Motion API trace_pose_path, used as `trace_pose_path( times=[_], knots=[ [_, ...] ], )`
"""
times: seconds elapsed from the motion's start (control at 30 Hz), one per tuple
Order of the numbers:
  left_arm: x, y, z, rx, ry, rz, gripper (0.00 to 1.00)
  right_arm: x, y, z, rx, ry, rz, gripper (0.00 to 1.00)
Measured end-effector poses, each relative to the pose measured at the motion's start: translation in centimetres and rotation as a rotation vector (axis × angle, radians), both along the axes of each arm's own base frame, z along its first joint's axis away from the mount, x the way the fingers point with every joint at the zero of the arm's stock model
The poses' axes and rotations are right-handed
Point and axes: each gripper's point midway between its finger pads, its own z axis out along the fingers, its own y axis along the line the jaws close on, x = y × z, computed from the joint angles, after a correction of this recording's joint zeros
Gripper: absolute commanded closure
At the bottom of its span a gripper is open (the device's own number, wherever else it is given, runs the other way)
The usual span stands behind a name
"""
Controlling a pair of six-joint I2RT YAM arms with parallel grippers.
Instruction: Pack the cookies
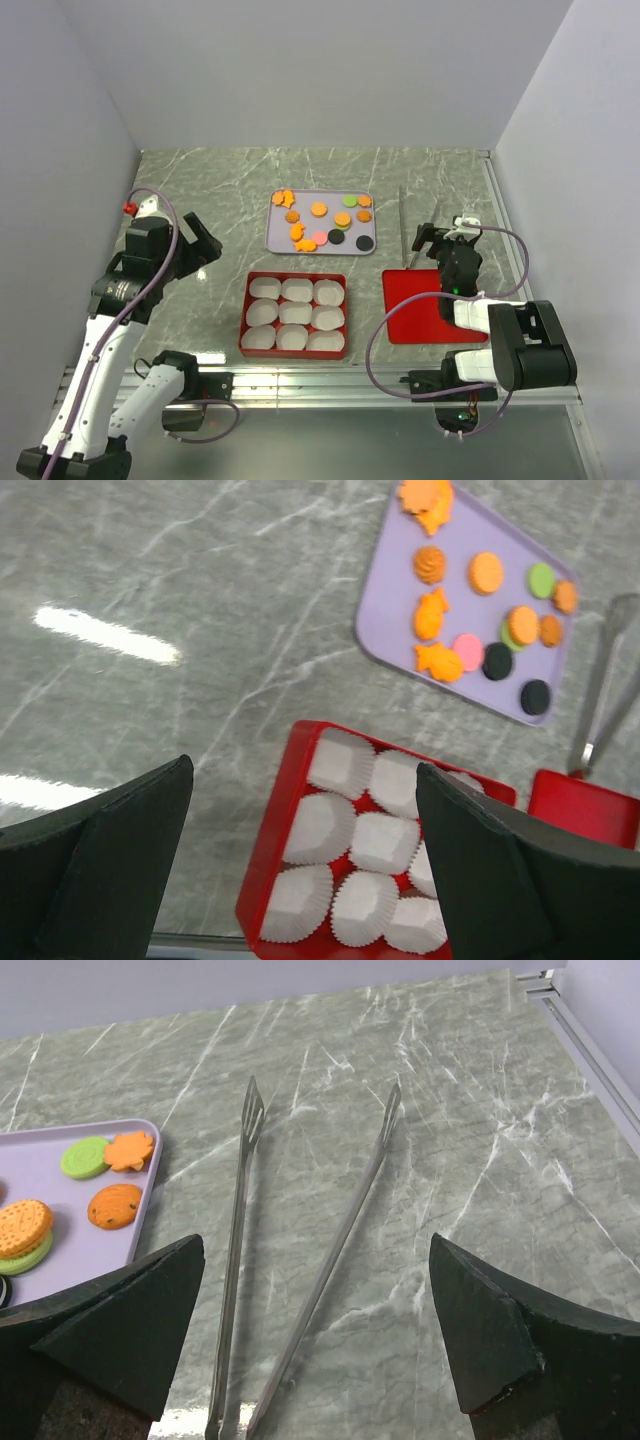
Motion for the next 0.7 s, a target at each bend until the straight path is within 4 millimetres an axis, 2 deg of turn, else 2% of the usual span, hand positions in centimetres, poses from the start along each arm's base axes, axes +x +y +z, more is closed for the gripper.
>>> trace_pose_path(
  times=[0.1, 0.2, 0.47, 0.63, 0.7],
  knots=[
    [-0.2, 1.1, -0.4, 0.044, 0.036, 0.048, 0.01, 0.0, 0.0, 0.0, 0.0, 0.0, 0.0, 0.0],
    [-0.2, 1.9, 0.3, 0.082, 0.038, 0.074, 0.01, 0.0, 0.0, 0.0, 0.0, 0.0, 0.0, 0.0],
    [-1.6, 1.1, 2.9, 0.11, -0.072, -0.052, 0.01, 0.0, 0.0, 0.0, 0.0, 0.0, -0.002, 0.0],
    [-1.5, 0.9, 2.2, 0.116, -0.035, -0.067, 0.01, -0.4, -1.1, 0.0, 0.008, 0.023, -0.067, 0.0],
    [-1.2, 1.1, 1.6, 0.125, -0.007, -0.053, 0.01, -0.3, -1.2, 0.6, 0.02, 0.045, -0.084, 0.0]
  ],
)
